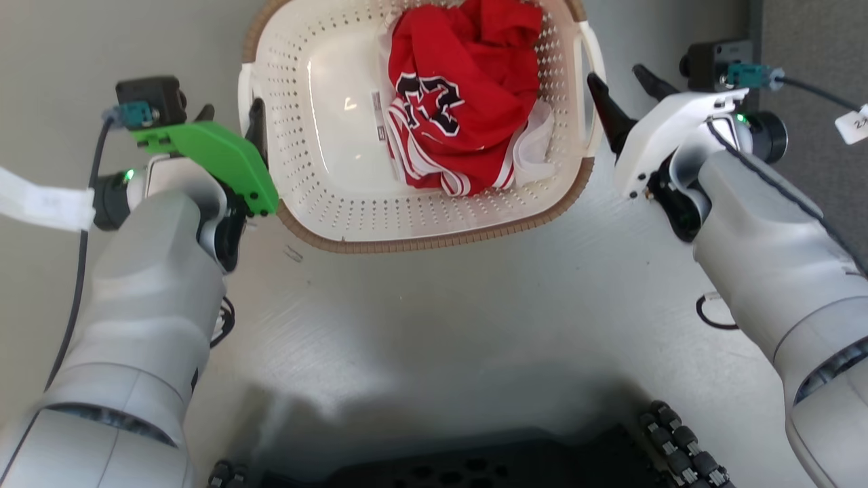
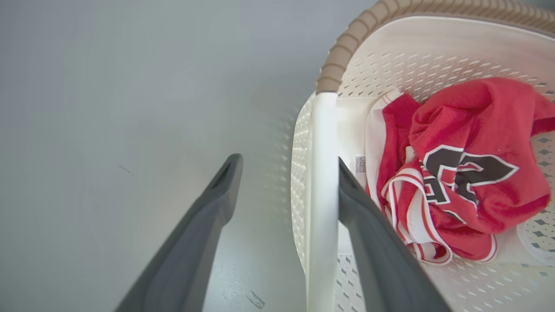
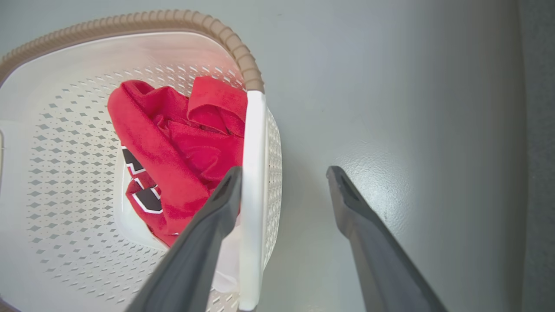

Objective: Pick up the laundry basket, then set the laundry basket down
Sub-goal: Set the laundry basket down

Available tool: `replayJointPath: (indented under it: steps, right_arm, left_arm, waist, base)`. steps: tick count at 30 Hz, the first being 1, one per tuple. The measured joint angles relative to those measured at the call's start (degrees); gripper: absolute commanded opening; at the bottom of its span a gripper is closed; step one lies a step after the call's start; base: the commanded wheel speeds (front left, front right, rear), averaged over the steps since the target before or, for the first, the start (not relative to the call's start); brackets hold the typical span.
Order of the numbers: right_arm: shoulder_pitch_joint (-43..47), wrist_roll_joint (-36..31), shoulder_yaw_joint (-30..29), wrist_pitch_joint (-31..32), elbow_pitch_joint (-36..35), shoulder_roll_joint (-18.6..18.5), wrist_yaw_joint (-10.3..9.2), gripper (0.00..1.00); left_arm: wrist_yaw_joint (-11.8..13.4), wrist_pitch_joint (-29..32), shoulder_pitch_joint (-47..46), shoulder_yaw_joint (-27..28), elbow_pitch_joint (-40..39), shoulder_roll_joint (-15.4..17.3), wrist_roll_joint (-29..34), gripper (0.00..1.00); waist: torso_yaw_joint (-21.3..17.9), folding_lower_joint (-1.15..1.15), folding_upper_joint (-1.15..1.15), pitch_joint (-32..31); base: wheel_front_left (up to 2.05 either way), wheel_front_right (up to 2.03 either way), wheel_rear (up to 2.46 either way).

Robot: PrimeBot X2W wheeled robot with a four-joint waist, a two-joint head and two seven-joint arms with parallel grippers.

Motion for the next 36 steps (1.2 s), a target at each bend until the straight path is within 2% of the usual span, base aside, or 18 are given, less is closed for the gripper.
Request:
replayJointPath:
  steps: [17, 26, 29, 36]
  right_arm:
    - [2.9, 0.3, 0.1, -1.1, -2.2, -0.4, -0.09, 1.00]
    - [4.7, -0.6, -1.7, -1.2, -6.9, -1.3, -0.09, 1.00]
    - [5.1, -1.3, -3.4, -1.2, -9.3, -2.0, -0.20, 1.00]
    - [8.5, -3.5, -7.2, -1.3, -14.8, -3.6, -2.89, 1.00]
  left_arm:
    - [-0.1, -4.2, 3.4, -1.5, -1.1, 0.2, 1.6, 1.00]
    - [0.0, -4.7, 5.7, -1.4, -3.6, 0.3, 2.8, 1.00]
    - [1.1, -4.7, 6.4, -0.2, -7.3, 1.4, 3.5, 1.00]
    - [3.6, -4.7, 8.8, 3.5, -16.2, 3.8, 5.5, 1.00]
  waist:
    - [-0.7, 0.00, 0.00, -9.8]
    - [-1.3, 0.00, 0.00, -16.3]
    - [-1.6, 0.00, 0.00, -18.5]
    - [-2.1, 0.00, 0.00, -23.6]
  base:
    - [0.00, 0.00, 0.00]
    - [0.00, 0.00, 0.00]
    - [0.00, 0.00, 0.00]
    - [0.00, 0.00, 0.00]
